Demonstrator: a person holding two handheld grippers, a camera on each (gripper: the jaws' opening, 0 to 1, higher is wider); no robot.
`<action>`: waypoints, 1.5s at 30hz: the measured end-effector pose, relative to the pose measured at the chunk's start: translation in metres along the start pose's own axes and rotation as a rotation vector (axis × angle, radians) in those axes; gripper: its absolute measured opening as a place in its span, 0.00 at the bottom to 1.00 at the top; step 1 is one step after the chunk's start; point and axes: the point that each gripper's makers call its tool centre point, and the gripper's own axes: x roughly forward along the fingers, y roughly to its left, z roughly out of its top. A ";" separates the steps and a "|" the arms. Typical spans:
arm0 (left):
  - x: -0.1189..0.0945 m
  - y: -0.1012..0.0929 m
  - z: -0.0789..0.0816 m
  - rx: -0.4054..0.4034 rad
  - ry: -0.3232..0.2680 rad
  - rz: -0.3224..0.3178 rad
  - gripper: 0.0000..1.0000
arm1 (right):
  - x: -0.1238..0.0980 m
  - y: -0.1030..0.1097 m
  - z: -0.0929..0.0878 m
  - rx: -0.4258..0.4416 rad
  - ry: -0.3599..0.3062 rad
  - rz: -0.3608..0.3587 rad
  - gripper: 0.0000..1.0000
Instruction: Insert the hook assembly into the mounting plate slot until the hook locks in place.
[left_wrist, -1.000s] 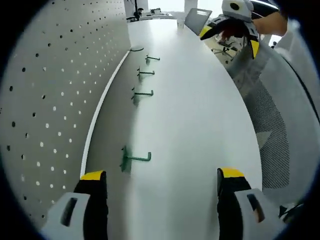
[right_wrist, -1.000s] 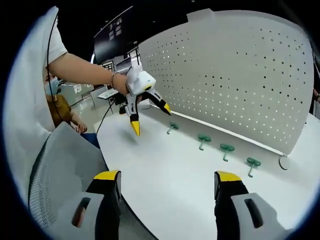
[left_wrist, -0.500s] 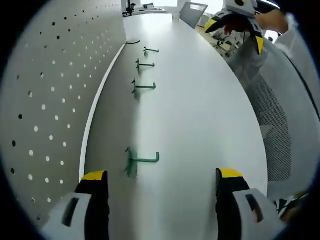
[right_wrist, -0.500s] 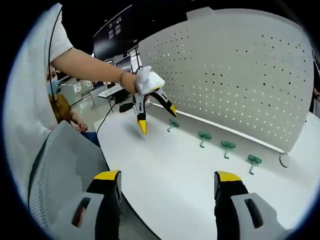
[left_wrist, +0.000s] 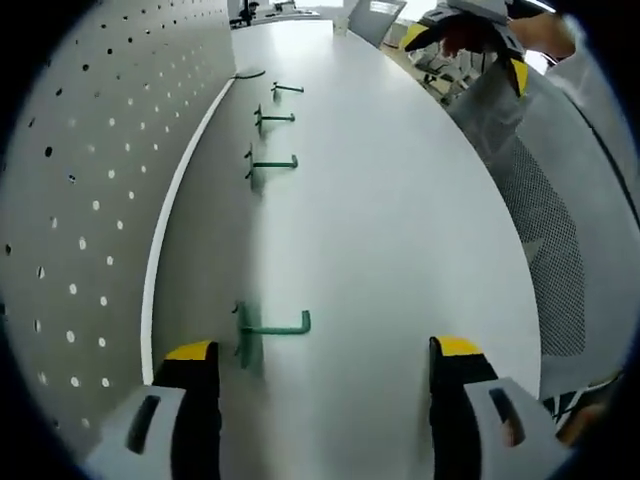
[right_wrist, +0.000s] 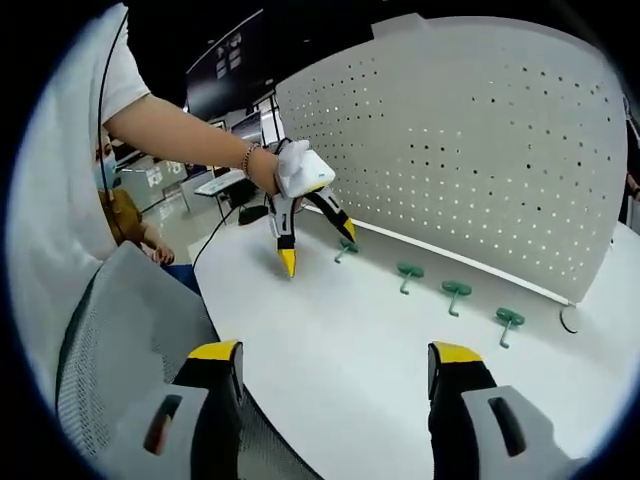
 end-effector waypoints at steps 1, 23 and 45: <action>0.000 0.001 -0.001 0.016 0.008 0.009 0.86 | 0.000 0.000 0.000 0.001 -0.001 0.000 0.73; -0.009 0.031 0.001 -0.124 -0.016 0.094 0.29 | -0.001 -0.002 0.000 0.006 -0.001 -0.007 0.73; -0.007 0.046 0.001 -0.146 -0.024 0.153 0.10 | -0.002 -0.005 0.003 0.013 -0.011 -0.012 0.72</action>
